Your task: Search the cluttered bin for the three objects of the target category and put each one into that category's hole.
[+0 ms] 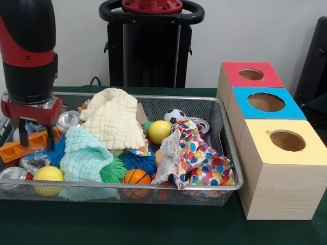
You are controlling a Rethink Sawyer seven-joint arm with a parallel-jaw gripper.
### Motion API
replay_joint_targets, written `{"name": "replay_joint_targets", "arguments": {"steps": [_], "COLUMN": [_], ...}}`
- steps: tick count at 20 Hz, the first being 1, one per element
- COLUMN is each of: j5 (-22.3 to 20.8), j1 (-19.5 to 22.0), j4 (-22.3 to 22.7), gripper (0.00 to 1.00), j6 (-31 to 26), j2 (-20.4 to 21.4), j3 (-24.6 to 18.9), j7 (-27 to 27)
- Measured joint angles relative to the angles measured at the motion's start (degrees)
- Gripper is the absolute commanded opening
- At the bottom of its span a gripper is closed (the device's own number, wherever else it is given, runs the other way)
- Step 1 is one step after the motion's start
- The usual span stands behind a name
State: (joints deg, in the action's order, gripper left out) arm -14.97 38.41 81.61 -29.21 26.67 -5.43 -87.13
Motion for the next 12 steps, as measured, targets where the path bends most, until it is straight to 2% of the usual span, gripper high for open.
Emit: {"name": "replay_joint_targets", "arguments": {"steps": [12], "j5": [0.74], "j1": [-1.7], "j4": [-0.29], "gripper": [1.0], "j6": [1.52], "j2": [-0.55], "j3": [3.83], "j7": [-0.35]}}
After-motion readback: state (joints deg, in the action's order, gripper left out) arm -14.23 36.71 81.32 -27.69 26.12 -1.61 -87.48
